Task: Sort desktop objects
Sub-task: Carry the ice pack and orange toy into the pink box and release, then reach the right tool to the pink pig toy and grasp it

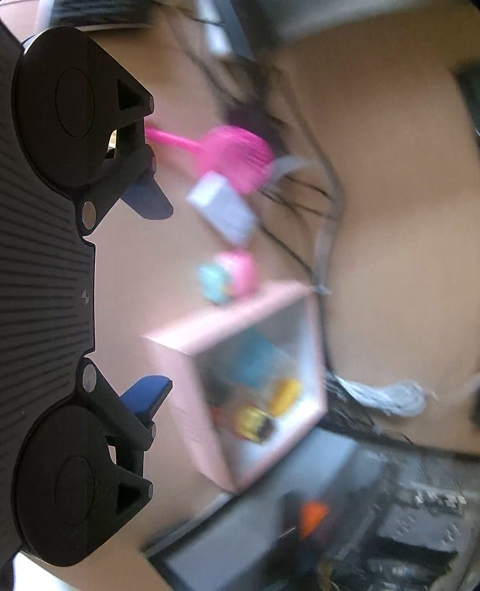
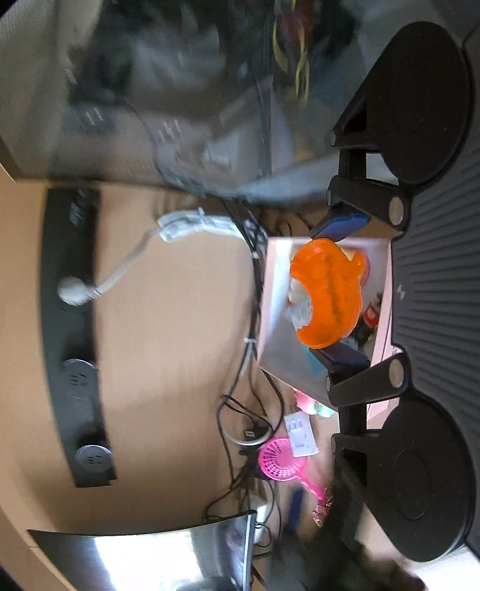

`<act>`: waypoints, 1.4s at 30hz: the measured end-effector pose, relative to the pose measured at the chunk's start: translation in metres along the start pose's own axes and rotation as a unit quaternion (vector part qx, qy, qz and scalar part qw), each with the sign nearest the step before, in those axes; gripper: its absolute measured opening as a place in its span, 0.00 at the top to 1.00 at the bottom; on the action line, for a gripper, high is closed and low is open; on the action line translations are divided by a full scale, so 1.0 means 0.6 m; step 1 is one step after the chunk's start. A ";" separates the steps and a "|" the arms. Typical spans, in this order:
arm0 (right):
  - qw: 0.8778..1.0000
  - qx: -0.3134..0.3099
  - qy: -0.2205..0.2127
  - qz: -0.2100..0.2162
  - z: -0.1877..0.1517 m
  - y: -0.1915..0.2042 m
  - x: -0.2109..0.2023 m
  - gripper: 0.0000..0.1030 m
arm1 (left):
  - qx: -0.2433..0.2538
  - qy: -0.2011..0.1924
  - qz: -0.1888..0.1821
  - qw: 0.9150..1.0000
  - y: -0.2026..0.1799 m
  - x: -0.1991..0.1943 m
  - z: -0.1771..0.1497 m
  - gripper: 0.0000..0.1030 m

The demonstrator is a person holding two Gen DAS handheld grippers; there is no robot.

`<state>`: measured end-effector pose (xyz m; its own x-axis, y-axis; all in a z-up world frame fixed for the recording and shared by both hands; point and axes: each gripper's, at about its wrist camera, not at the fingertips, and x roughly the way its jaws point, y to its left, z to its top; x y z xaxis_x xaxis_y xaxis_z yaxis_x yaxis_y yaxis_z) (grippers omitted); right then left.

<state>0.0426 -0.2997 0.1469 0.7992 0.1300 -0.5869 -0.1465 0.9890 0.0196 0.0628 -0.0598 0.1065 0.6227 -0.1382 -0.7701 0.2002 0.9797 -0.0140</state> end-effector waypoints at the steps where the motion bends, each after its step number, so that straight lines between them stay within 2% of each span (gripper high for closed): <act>1: 1.000 0.002 0.009 0.011 0.005 0.004 0.024 0.43 | -0.011 0.009 0.006 1.000 0.013 -0.007 -0.018 0.07; 4: 0.999 0.003 0.023 0.034 0.027 0.024 0.091 0.43 | -0.052 0.028 0.022 0.998 0.044 -0.030 -0.067 0.06; 8: 0.999 -0.014 -0.003 0.049 0.065 0.058 0.164 0.42 | -0.101 0.042 0.050 0.993 0.079 -0.053 -0.110 0.06; 9: 0.999 -0.015 -0.001 0.048 0.074 0.064 0.180 0.36 | -0.111 0.043 0.056 0.991 0.085 -0.059 -0.117 0.06; 10: 0.999 -0.015 0.003 0.045 0.081 0.072 0.196 0.34 | -0.120 0.045 0.062 0.990 0.092 -0.066 -0.124 0.05; 14: 0.997 -0.022 0.007 0.071 0.090 0.106 0.210 0.34 | -0.156 0.054 0.083 0.983 0.116 -0.077 -0.153 0.03; 18: 0.991 -0.113 0.012 0.065 0.075 0.190 0.218 0.34 | -0.182 0.070 0.090 0.977 0.127 -0.075 -0.173 0.03; 20: 0.986 -0.152 0.032 0.064 0.066 0.232 0.235 0.46 | -0.187 0.066 0.085 0.976 0.126 -0.077 -0.178 0.03; 21: 0.983 -0.166 0.047 0.065 0.062 0.250 0.248 0.58 | -0.188 0.063 0.082 0.977 0.124 -0.079 -0.180 0.03; 22: 0.980 -0.179 0.066 0.063 0.060 0.269 0.267 0.63 | -0.187 0.060 0.079 0.977 0.122 -0.081 -0.182 0.03; 27: 0.964 -0.237 0.115 0.024 0.050 0.334 0.366 0.73 | -0.195 0.050 0.075 0.977 0.127 -0.086 -0.195 0.02; 30: 0.953 -0.268 0.140 0.009 0.036 0.344 0.403 0.76 | -0.209 0.052 0.080 0.973 0.142 -0.080 -0.202 0.03; 32: 0.952 -0.264 0.152 0.016 0.029 0.342 0.397 0.78 | -0.217 0.054 0.083 0.971 0.154 -0.075 -0.204 0.03; 35: 0.954 -0.234 0.174 0.071 0.011 0.335 0.361 0.78 | -0.218 0.059 0.086 0.970 0.172 -0.064 -0.199 0.03; 39: 0.949 -0.208 0.206 0.117 -0.036 0.319 0.303 0.78 | -0.198 0.059 0.087 0.975 0.185 -0.047 -0.179 0.03; 42: 0.949 -0.181 0.206 0.153 -0.060 0.301 0.250 0.77 | -0.178 0.049 0.081 0.979 0.188 -0.037 -0.154 0.02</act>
<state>0.1149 -0.1040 0.0332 0.4018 0.2943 -0.8672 -0.5844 0.8115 0.0046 0.0017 0.0674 0.0628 0.5459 0.0207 -0.8376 -0.1824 0.9786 -0.0947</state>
